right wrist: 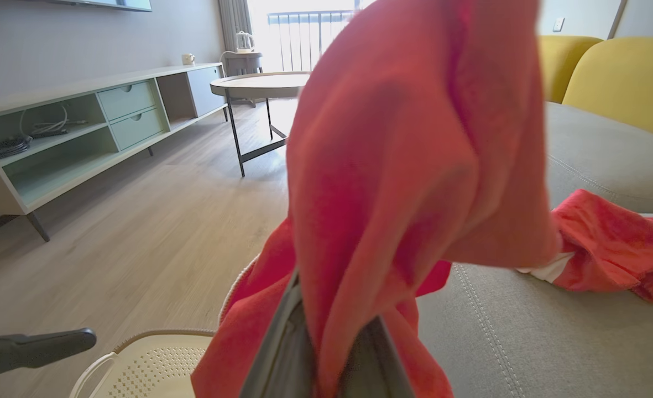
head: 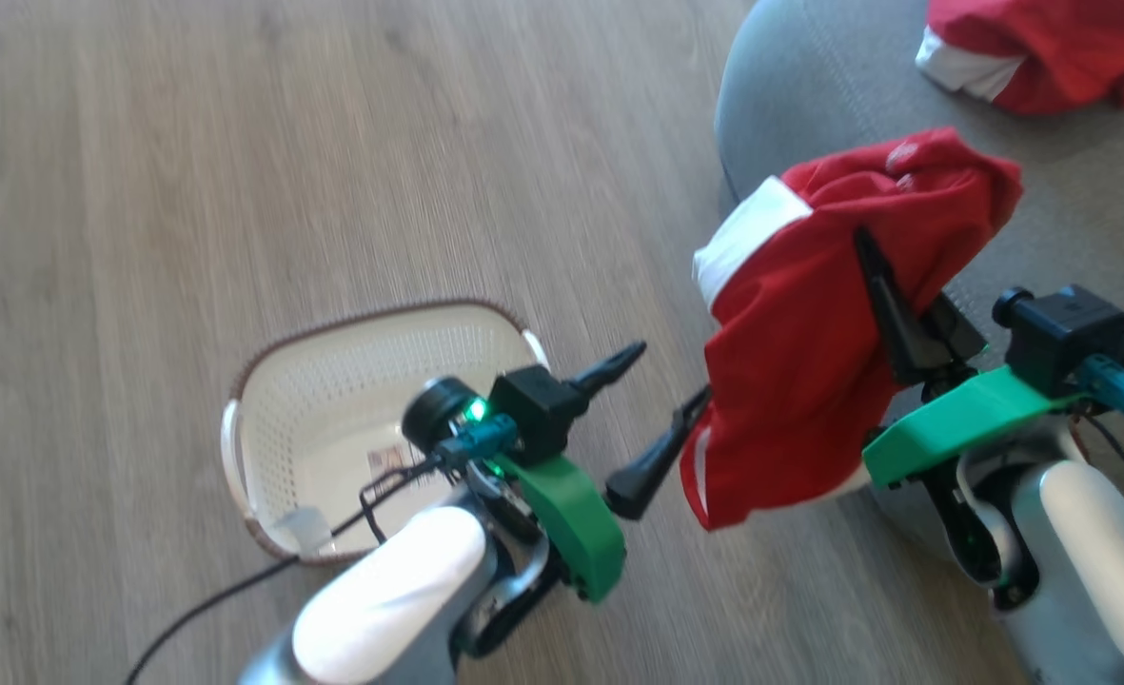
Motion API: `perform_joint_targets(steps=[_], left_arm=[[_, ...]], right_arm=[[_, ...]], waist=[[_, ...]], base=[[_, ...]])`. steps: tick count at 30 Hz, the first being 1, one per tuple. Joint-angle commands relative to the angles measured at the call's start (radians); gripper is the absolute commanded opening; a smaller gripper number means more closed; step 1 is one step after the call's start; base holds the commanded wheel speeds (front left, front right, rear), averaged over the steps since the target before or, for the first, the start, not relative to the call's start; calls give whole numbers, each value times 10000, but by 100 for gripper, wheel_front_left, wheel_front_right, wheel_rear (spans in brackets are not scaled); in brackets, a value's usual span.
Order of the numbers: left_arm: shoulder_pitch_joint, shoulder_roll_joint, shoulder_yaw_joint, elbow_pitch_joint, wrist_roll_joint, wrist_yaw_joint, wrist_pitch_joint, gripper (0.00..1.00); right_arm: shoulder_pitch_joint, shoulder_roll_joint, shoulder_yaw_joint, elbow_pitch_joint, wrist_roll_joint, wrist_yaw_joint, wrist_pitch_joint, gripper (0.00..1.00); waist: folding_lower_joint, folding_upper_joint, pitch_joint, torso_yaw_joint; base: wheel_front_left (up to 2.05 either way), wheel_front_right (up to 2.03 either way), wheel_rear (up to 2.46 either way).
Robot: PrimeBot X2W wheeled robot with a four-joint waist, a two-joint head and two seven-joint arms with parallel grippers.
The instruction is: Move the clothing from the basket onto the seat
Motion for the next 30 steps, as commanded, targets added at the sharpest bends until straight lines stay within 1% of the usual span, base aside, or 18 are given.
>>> perform_joint_targets(steps=[1, 6, 7, 8, 9, 10, 15, 18, 21, 23, 26, 30], left_arm=[[-725, 177, 326, -427, 115, 24, 63, 100], [-1144, 424, 440, -657, 228, -12, 207, 100], [-1313, 531, 475, -767, 288, -30, 270, 100], [-1399, 590, 491, -828, 319, -43, 303, 100], [-1399, 590, 491, -828, 319, -43, 303, 100], [-1491, 655, 514, -896, 357, -50, 334, 100], [-1956, 969, 728, -1242, 451, -70, 487, 100], [-2153, 1141, 796, -1394, 533, -83, 538, 100], [-2242, 1301, 825, -1502, 595, -84, 576, 100], [-2299, 1387, 821, -1568, 633, -96, 614, 100], [-2373, 1501, 842, -1641, 679, -108, 604, 100], [-2359, 1570, 934, -1671, 602, -78, 514, 100]], right_arm=[[-116, 83, -100, -494, -123, 69, -8, 0], [-321, 421, -418, -649, -348, 69, -132, 0], [-451, 551, -499, -683, -451, 69, -205, 0], [-540, 608, -546, -700, -507, 69, -248, 0], [-540, 608, -546, -700, -507, 69, -248, 0], [-662, 655, -606, -718, -556, 69, -285, 0], [-1601, 890, -1156, -832, -614, 69, -336, 0], [-2317, 1008, -1646, -846, -357, 69, -251, 0], [-3230, 982, -2348, -776, 10, 69, -44, 0], [-3962, 795, -2831, -666, 219, 69, 257, 0], [-5260, 467, -3570, -316, 619, 69, 963, 0], [-7523, 137, -4791, 660, 849, 69, 2030, 0]], waist=[[0, 0, 598, 64], [0, 0, 1644, 214], [0, 0, 2102, 285], [0, 0, 2335, 319], [0, 0, 2335, 319], [0, 0, 2577, 345], [0, 0, 3792, 400], [0, 0, 4419, 382], [0, 0, 4908, 310], [0, 0, 5214, 289], [0, 0, 5564, 288], [0, 0, 5905, 372]], base=[[0, 0, 0], [0, 0, 0], [0, 0, 0], [0, 0, 0], [0, 0, 0], [0, 0, 0], [0, 0, 0], [0, 0, 0], [0, 0, 0], [0, 0, 0], [0, 0, 0], [0, 0, 0]])
